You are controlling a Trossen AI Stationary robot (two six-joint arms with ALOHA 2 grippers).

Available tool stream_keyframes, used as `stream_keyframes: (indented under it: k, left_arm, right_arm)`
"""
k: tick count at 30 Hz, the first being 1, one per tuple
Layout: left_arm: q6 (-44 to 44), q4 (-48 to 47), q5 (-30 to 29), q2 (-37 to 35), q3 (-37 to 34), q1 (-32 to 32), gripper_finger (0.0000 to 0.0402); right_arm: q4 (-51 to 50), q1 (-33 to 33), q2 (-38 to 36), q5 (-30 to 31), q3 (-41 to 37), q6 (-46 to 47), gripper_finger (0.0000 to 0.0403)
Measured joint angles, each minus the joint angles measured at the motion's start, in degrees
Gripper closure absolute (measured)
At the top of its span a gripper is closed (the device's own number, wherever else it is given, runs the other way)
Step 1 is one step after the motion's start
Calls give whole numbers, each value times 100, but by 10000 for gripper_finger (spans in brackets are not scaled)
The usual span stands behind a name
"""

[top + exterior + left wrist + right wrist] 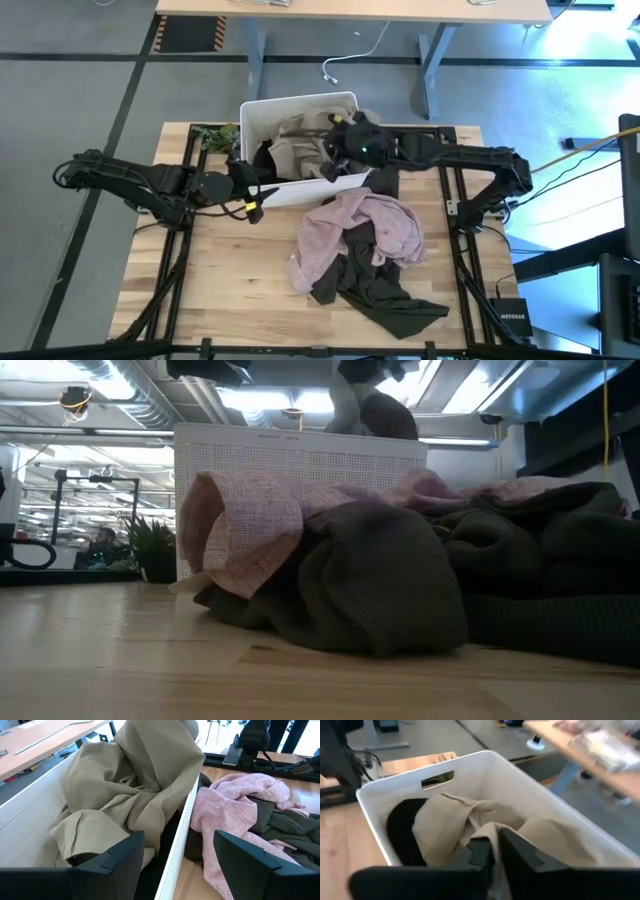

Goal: Sort clothes
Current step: Put the brown pants into the white laundry bin, then put the pink shirt into the white laundry bin

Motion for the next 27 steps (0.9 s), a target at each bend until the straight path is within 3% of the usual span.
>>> stream_keyframes:
  k: [8,12,20,27]
  left_arm:
    - [-118,-13,2,0,0,-2,169]
    - [-144,-42,2,0,0,-2,169]
    - [-168,-59,2,2,0,-13,169]
    - [-164,-30,2,0,0,-33,169]
  right_arm:
    - [-312,-174,-37,-444,24,152,226]
    - [-759,20,-116,-634,546,21,186]
    - [-2200,781,-119,-663,1767,-211,171]
    - [-3628,1744,-106,-499,1912,536,171]
